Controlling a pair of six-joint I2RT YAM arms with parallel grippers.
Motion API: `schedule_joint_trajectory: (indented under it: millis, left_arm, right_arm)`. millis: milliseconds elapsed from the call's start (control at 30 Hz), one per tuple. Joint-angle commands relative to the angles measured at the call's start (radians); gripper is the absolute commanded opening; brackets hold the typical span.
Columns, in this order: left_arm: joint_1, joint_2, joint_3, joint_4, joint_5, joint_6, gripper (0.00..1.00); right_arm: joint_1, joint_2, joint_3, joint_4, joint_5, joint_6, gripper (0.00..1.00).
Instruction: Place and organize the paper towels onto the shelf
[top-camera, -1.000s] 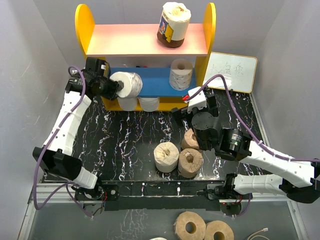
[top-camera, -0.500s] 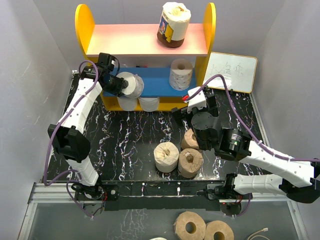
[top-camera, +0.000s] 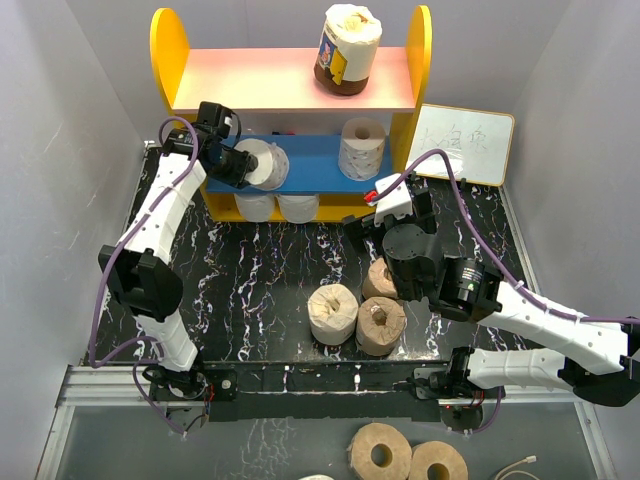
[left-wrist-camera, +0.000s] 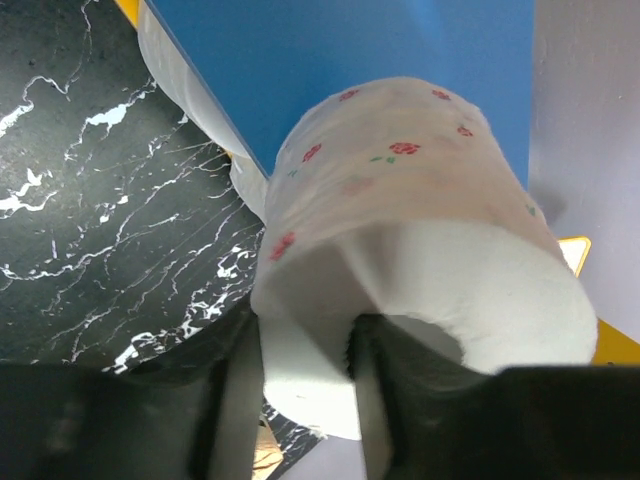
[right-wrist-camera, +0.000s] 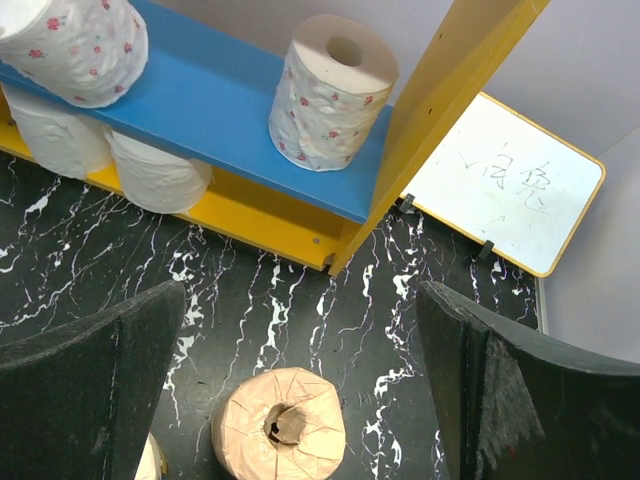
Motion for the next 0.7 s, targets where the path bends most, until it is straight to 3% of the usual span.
schedule_joint_trajectory:
  millis: [0, 133, 167, 200, 433, 667]
  left_arm:
    - [0.000, -0.012, 0.028, 0.047, 0.035, -0.010, 0.46]
    - [0.000, -0.009, 0.026, 0.069, 0.040, -0.012, 0.79]
    - [0.000, -0.007, 0.028, 0.074, 0.041, -0.014, 0.93]
    - [0.000, -0.007, 0.030, 0.081, 0.047, -0.014, 0.98]
    - [0.001, -0.028, 0.025, 0.101, 0.103, -0.002, 0.99]
    - [-0.004, -0.169, -0.084, 0.189, 0.123, 0.028, 0.99]
  right_arm:
    - [-0.002, -0.026, -0.006, 0.063, 0.019, -0.007, 0.99]
    - [-0.002, -0.031, -0.012, 0.065, 0.019, -0.006, 0.99]
    - [-0.002, -0.031, -0.011, 0.065, 0.020, -0.007, 0.99]
    - [-0.002, -0.029, -0.010, 0.066, 0.021, -0.009, 0.99]
    - [-0.002, -0.048, -0.011, 0.063, 0.026, -0.011, 0.98]
    - [-0.002, -0.075, -0.010, 0.092, 0.009, -0.024, 0.98]
